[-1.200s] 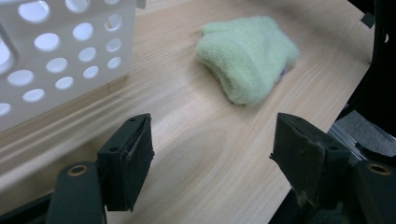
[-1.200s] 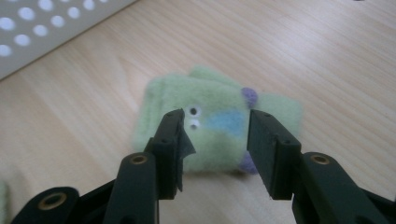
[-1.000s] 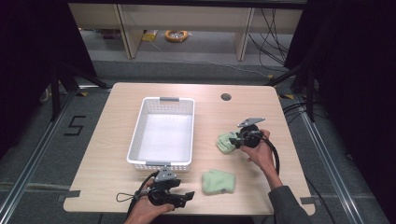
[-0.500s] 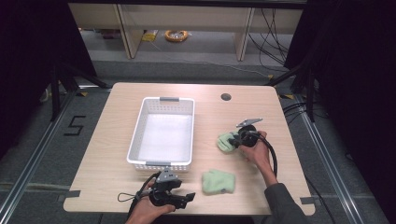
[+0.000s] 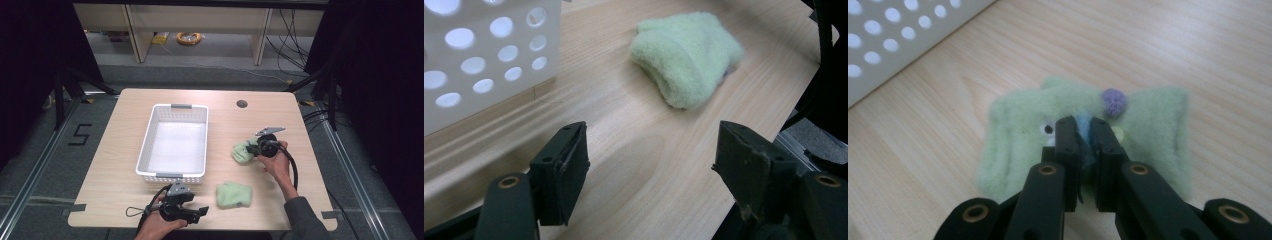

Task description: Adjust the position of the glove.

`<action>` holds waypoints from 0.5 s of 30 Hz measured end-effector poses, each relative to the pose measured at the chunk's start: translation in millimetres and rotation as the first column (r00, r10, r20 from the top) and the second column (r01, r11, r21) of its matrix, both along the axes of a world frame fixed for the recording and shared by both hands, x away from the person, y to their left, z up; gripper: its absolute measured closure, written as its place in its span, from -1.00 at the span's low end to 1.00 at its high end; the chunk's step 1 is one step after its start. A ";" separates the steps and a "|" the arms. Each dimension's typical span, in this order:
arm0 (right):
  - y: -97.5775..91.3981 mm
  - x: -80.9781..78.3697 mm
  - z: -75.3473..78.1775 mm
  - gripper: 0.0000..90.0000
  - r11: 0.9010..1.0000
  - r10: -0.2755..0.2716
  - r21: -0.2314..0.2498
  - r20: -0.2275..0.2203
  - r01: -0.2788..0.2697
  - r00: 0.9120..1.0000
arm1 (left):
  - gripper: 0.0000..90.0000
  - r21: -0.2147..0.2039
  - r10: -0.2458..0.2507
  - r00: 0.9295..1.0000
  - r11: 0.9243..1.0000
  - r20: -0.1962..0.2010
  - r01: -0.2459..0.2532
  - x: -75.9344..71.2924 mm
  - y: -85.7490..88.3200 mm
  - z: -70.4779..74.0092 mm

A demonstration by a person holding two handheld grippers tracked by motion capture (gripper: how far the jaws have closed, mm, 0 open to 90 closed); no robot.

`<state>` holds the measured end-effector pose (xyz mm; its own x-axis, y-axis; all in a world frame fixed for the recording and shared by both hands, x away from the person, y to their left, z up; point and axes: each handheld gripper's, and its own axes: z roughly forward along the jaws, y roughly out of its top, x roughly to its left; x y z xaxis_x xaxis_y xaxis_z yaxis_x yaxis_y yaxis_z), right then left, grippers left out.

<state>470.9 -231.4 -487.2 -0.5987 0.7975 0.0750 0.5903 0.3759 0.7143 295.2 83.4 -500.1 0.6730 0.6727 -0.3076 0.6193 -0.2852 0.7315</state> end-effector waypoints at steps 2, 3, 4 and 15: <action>-0.5 -3.4 6.2 0.88 1.000 -0.002 0.012 0.003 0.002 1.000 | -0.36 0.007 -0.013 1.000 1.000 -0.010 0.013 0.2 0.7 0.7; -0.5 -3.4 6.2 0.88 1.000 -0.002 0.012 0.003 0.002 1.000 | -0.36 0.007 -0.013 1.000 1.000 -0.010 0.013 0.2 0.7 0.7; -1.2 -5.5 10.5 0.88 1.000 -0.001 0.015 -0.002 0.001 1.000 | -0.36 0.008 -0.019 1.000 1.000 -0.014 0.020 0.4 0.8 0.6; -1.8 -44.3 41.3 0.88 0.996 0.048 0.078 0.047 -0.052 0.998 | -0.37 0.000 -0.009 1.000 1.000 -0.007 0.009 0.2 0.8 1.2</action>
<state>426.6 -233.2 -445.8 -0.6421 0.7589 0.1086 0.5383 0.3455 0.7687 295.4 84.2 -498.9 0.6769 0.6664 -0.3127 0.6220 -0.2905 0.7271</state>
